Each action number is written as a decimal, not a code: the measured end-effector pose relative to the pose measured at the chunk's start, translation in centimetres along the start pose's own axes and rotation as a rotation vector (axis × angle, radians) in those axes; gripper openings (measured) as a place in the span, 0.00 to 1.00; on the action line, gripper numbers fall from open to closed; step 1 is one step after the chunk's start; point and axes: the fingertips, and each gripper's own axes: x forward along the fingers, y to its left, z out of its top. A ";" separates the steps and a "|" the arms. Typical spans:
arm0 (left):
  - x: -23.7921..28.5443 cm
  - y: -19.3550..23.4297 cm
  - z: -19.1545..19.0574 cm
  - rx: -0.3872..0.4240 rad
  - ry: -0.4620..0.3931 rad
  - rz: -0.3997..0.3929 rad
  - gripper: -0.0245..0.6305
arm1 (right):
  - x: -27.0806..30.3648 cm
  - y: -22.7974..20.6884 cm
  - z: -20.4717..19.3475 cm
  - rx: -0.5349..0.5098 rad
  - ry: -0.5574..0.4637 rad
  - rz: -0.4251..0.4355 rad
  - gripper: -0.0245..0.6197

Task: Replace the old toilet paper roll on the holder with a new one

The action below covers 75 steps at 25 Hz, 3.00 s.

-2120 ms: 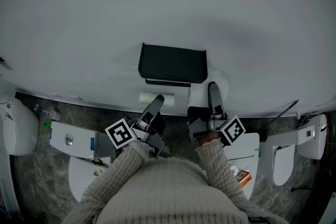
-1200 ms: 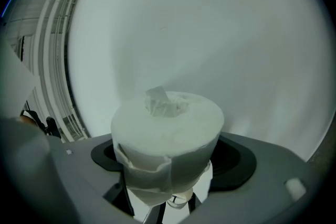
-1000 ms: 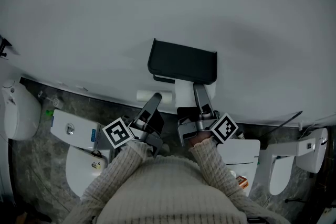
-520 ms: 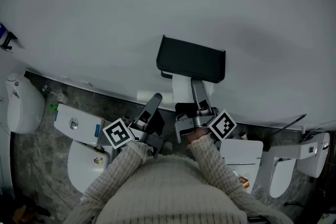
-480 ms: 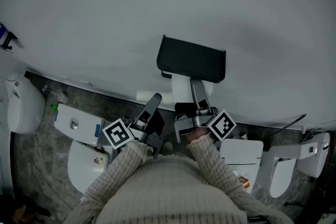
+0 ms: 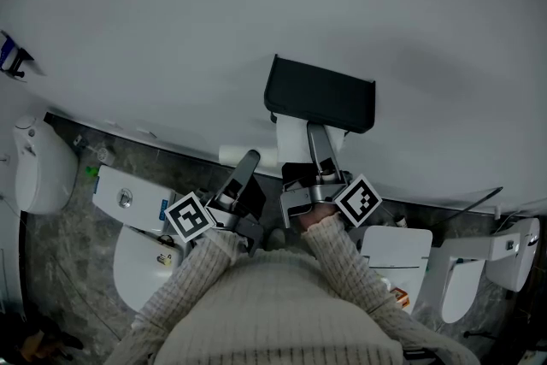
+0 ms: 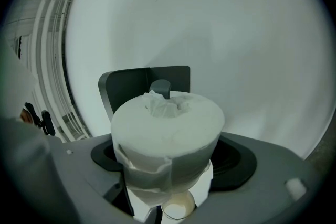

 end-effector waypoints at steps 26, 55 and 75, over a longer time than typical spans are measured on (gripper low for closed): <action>-0.8 1.5 -0.8 -0.040 0.032 0.025 0.30 | -3.0 -1.0 -0.8 0.015 0.049 -0.034 0.74; -0.2 1.2 -8.5 -0.104 0.223 0.002 0.30 | -11.0 1.4 -0.6 -0.108 0.069 0.032 0.04; -0.1 0.6 -8.6 -0.100 0.206 -0.006 0.30 | -11.0 1.5 -1.3 -0.060 0.084 0.048 0.04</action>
